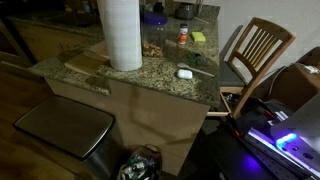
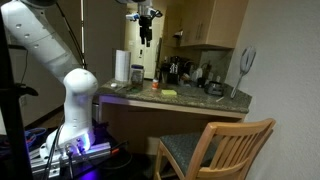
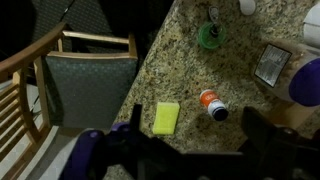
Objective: Move the white bottle to the left of the white spoon
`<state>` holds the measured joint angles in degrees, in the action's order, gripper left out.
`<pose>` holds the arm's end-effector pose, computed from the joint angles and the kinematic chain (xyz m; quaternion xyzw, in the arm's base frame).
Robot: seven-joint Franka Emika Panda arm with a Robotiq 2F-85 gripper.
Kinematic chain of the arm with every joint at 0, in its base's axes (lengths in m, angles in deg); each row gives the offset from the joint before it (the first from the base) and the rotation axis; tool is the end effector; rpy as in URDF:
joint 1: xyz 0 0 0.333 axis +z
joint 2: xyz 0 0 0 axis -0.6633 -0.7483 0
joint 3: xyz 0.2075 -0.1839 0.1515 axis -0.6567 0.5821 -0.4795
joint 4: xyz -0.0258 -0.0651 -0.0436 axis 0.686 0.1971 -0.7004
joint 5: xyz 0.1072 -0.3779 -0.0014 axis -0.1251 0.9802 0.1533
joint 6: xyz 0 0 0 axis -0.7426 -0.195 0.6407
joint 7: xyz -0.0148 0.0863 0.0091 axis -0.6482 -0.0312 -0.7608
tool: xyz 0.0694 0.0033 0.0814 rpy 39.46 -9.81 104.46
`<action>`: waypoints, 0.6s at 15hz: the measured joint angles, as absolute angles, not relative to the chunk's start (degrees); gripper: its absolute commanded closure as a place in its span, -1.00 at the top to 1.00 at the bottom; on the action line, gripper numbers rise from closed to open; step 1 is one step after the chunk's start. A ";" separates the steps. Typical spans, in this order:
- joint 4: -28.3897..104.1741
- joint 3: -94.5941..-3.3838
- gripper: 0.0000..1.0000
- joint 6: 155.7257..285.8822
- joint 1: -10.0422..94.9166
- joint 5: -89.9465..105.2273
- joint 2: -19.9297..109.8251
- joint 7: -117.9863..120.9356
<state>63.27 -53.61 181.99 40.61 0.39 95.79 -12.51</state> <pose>0.3703 0.0072 0.6806 -0.9801 0.1633 -0.1007 0.0510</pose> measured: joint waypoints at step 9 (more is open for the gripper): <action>61.33 -54.13 1.00 191.02 41.99 -8.10 75.04 -8.66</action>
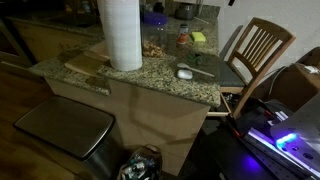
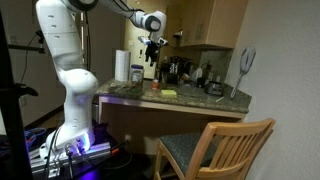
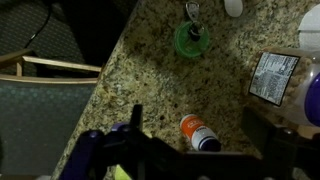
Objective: Move the white bottle to the left of the white spoon
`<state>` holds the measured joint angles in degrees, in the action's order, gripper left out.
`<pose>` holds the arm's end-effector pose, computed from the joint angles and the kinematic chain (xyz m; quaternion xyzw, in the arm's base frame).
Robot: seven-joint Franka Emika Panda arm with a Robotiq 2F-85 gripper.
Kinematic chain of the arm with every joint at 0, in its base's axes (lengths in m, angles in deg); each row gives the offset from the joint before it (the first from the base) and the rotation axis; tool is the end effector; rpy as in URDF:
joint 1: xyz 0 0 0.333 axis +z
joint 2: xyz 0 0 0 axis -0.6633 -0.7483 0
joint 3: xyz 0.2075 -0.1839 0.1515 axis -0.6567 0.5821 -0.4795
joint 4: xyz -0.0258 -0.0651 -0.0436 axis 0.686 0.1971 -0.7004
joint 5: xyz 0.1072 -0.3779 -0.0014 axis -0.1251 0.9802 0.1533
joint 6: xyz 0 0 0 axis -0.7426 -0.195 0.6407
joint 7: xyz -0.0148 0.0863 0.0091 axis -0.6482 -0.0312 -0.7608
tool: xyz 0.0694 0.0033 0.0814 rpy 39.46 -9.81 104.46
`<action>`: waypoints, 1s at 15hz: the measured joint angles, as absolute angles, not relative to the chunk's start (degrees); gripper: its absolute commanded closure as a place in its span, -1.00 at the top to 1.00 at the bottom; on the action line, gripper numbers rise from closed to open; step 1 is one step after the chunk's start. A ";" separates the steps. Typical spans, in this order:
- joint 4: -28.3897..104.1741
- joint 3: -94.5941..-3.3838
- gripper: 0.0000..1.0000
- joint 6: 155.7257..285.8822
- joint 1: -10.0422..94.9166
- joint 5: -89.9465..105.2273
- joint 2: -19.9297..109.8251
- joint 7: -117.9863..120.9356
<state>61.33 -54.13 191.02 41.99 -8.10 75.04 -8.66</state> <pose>0.4906 0.0327 0.5576 -0.9842 0.1397 -0.0071 0.1082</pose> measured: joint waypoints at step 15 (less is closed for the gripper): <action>64.11 -59.90 1.00 219.40 44.78 3.76 64.25 -20.38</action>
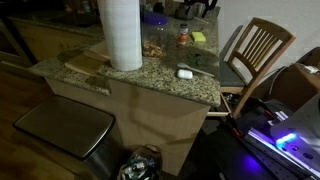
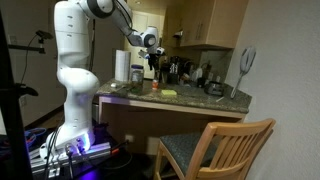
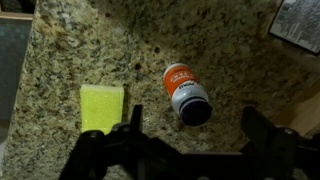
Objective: Move the white bottle to the left of the white spoon
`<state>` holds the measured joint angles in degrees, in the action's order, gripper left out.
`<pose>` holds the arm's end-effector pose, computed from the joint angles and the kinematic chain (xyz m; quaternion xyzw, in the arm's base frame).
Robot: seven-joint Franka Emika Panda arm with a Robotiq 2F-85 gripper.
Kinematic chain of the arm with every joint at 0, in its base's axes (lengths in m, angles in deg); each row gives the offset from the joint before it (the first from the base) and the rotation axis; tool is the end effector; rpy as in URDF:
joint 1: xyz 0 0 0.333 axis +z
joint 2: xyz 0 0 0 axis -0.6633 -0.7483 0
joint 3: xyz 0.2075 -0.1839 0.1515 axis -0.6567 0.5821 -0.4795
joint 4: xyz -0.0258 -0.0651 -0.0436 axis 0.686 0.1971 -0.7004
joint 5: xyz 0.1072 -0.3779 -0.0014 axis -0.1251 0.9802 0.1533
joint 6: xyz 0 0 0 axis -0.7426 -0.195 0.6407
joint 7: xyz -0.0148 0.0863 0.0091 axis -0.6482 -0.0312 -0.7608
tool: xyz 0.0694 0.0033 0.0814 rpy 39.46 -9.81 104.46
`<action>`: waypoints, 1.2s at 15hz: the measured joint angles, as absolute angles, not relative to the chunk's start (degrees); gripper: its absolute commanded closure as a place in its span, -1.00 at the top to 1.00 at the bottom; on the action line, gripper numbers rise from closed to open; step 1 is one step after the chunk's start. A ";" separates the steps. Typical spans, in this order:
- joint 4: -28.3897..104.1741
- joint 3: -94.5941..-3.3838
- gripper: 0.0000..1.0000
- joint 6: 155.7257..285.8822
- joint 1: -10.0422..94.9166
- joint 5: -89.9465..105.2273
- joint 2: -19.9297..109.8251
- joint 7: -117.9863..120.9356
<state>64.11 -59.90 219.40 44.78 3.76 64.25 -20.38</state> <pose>0.5550 0.1009 0.4837 -0.9780 0.1442 -0.1421 0.0511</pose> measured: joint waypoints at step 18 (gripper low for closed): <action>64.05 -59.92 1.00 225.41 46.13 10.84 59.71 -26.91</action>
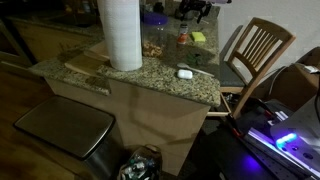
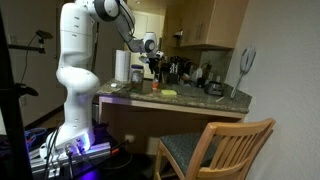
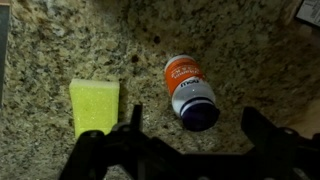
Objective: Move the white bottle to the left of the white spoon
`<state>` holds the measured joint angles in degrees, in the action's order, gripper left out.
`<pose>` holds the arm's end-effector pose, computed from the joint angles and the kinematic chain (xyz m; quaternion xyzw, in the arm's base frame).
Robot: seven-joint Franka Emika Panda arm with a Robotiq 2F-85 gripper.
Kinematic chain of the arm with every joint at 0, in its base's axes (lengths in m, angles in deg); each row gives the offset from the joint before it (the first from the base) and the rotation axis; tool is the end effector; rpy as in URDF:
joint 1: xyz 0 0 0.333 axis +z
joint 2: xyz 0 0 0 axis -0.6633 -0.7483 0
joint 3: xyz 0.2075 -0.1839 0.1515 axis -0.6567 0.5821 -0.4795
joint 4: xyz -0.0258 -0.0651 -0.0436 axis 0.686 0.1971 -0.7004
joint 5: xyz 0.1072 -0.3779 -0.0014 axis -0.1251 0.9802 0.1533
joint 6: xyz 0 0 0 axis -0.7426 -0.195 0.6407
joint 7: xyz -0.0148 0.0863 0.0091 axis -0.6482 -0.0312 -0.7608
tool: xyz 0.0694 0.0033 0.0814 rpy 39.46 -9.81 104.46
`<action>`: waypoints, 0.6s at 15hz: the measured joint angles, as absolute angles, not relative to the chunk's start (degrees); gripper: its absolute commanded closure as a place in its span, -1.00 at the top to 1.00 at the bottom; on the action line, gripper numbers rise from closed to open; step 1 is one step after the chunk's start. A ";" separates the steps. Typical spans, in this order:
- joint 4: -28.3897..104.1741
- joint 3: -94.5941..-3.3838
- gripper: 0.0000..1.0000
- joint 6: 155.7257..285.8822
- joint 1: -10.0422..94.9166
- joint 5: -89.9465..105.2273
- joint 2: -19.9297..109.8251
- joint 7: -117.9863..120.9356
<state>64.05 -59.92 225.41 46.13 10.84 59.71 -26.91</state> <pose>0.5710 0.1160 0.4514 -0.9742 0.1499 -0.1669 0.0258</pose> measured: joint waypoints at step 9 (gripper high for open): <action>64.04 -59.80 1.00 224.84 46.51 11.55 59.56 -27.54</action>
